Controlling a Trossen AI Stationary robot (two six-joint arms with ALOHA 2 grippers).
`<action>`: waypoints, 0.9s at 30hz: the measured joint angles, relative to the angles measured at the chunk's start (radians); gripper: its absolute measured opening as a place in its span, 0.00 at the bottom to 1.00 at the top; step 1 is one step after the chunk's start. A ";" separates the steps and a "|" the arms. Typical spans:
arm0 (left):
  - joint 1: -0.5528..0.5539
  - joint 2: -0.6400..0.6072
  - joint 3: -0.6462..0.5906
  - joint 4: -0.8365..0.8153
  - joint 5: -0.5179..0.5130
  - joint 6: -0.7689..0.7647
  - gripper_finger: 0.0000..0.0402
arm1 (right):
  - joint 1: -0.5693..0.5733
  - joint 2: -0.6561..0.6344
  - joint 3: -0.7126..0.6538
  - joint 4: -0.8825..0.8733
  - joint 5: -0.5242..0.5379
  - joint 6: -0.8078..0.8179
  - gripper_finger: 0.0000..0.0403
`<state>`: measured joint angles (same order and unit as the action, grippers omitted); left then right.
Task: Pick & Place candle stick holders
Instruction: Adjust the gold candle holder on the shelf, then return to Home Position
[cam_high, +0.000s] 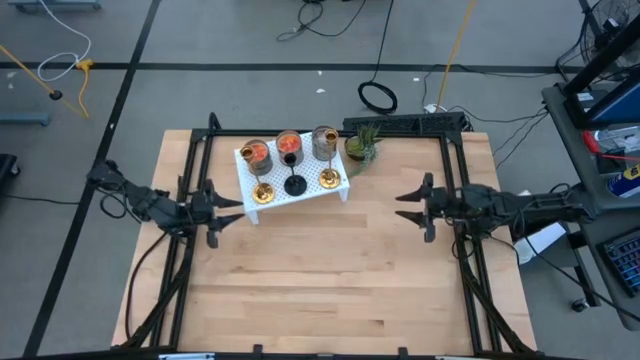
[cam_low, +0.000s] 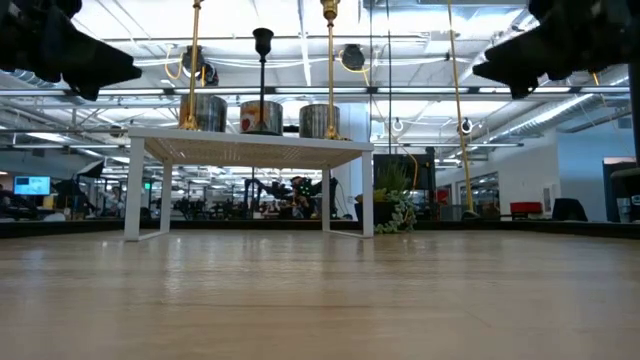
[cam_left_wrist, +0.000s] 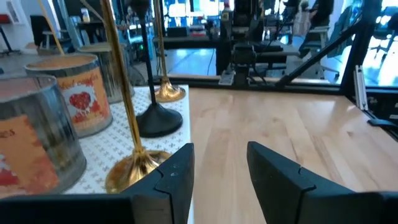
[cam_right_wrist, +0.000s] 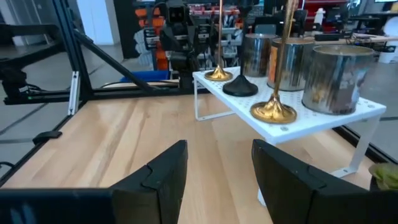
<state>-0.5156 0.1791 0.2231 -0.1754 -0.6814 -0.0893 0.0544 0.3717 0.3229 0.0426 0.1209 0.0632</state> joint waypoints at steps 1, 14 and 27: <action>0.000 -0.015 -0.006 0.003 -0.001 0.012 0.38 | 0.000 -0.024 -0.020 0.001 0.000 0.001 0.44; 0.000 -0.129 -0.128 0.091 0.001 0.071 0.38 | 0.000 -0.256 -0.183 0.007 -0.092 0.004 0.44; 0.000 -0.121 -0.196 0.213 0.009 0.121 0.38 | 0.000 -0.300 -0.246 0.008 -0.152 0.003 0.44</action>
<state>-0.5156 0.0583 0.0269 0.0378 -0.6724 0.0322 0.0540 0.0714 0.0768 0.0503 -0.0314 0.0666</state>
